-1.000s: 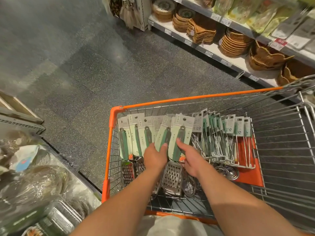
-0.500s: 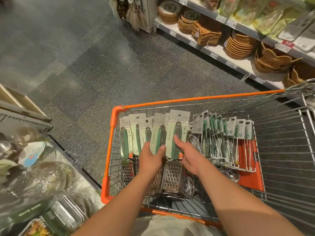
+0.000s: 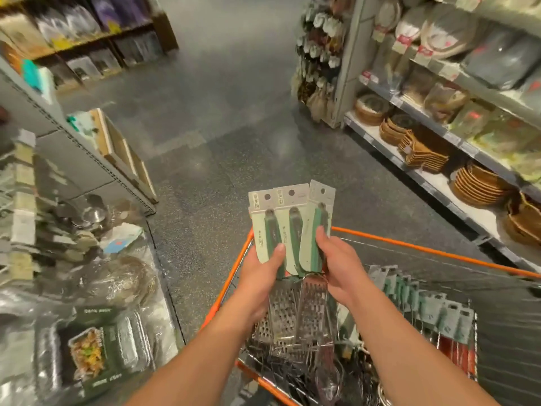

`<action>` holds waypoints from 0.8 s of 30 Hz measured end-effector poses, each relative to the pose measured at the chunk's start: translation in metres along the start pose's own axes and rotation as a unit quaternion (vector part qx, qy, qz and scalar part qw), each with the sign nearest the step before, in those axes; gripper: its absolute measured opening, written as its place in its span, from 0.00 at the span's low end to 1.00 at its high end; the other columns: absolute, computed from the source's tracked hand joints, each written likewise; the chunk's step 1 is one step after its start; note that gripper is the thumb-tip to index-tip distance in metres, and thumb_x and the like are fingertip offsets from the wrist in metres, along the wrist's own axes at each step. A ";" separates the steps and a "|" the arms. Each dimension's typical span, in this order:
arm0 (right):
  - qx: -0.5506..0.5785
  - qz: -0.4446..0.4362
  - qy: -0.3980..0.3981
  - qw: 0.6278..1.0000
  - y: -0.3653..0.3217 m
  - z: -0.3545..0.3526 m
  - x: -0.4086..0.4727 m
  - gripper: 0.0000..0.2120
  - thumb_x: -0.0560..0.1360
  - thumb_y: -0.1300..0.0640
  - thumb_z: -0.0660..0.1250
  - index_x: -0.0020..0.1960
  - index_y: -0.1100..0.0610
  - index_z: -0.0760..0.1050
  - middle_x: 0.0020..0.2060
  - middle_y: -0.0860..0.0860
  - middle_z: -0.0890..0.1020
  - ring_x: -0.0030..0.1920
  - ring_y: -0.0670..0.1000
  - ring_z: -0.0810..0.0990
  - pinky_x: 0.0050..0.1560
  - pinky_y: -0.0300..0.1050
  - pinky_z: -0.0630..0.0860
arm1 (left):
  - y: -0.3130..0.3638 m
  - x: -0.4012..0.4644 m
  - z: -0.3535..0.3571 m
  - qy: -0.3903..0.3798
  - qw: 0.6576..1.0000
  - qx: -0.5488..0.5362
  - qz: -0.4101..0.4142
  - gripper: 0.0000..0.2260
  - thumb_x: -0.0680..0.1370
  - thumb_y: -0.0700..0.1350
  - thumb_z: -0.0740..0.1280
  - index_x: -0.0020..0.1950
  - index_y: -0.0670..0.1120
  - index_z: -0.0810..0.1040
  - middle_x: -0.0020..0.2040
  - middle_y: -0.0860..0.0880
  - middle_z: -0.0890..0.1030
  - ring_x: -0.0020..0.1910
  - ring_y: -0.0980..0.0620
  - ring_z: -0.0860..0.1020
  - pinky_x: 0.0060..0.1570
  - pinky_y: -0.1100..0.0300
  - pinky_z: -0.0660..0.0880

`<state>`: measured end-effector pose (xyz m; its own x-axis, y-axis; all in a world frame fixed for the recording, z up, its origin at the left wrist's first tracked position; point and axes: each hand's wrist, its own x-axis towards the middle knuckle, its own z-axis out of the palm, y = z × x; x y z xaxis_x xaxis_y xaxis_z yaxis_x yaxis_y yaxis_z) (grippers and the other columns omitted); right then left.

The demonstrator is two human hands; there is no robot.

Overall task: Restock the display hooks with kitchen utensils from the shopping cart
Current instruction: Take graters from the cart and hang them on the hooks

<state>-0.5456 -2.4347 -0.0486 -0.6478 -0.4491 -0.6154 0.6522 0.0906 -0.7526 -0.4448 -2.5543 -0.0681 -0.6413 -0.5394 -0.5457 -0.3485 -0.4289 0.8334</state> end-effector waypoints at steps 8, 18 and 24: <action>-0.122 0.010 -0.184 0.975 -0.017 0.061 -0.038 0.20 0.84 0.45 0.62 0.59 0.60 0.83 0.51 0.59 0.88 0.51 0.60 0.88 0.52 0.57 0.84 | 0.013 -0.081 -0.041 0.193 0.970 -0.148 0.031 0.19 0.72 0.45 0.80 0.61 0.45 0.82 0.51 0.44 0.88 0.51 0.41 0.87 0.57 0.40 0.82; -0.266 0.010 -0.384 0.884 0.040 0.149 -0.141 0.22 0.81 0.43 0.66 0.57 0.63 0.83 0.48 0.61 0.88 0.51 0.63 0.87 0.59 0.68 0.80 | -0.016 -0.227 -0.102 0.410 0.874 -0.244 0.097 0.26 0.64 0.49 0.85 0.59 0.46 0.83 0.49 0.48 0.89 0.50 0.45 0.87 0.59 0.43 0.82; -0.320 0.044 -0.518 0.792 0.090 0.173 -0.229 0.20 0.82 0.47 0.66 0.58 0.64 0.82 0.49 0.61 0.87 0.49 0.60 0.88 0.51 0.55 0.83 | -0.066 -0.344 -0.126 0.524 0.798 -0.280 0.102 0.42 0.55 0.62 0.86 0.63 0.48 0.77 0.60 0.51 0.84 0.59 0.49 0.82 0.64 0.43 0.78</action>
<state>-0.2708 -2.4779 0.0652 0.2759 -0.8748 -0.3983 0.1290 0.4444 -0.8865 -0.1150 -2.4316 0.0533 0.3802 -0.8231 -0.4218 0.2384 -0.3534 0.9046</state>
